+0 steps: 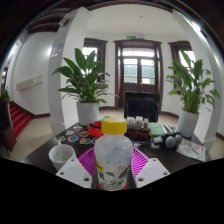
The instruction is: Pour water
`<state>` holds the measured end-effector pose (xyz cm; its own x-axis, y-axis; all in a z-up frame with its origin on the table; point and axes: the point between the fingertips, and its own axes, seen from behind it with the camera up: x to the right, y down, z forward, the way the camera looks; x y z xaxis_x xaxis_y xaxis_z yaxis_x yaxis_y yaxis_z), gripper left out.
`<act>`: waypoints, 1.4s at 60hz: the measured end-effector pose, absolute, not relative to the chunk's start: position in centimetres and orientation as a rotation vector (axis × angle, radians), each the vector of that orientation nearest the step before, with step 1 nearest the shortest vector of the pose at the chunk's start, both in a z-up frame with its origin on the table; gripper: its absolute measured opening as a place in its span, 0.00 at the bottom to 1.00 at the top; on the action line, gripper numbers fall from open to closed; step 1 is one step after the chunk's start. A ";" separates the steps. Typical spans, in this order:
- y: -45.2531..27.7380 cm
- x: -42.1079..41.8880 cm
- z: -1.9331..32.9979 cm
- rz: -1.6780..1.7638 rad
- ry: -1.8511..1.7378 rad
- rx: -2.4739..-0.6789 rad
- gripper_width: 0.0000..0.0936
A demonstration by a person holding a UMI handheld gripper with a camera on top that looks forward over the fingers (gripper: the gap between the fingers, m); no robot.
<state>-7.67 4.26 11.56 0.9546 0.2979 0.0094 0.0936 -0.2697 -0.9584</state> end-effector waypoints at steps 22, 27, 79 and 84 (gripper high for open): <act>4.4 -7.2 7.6 0.156 -0.236 -1.770 0.48; 4.4 -7.0 7.8 0.147 -0.205 -1.774 0.55; -15.6 -6.3 10.7 0.073 0.020 -1.865 0.92; -16.4 -6.3 11.3 0.076 0.035 -1.854 0.92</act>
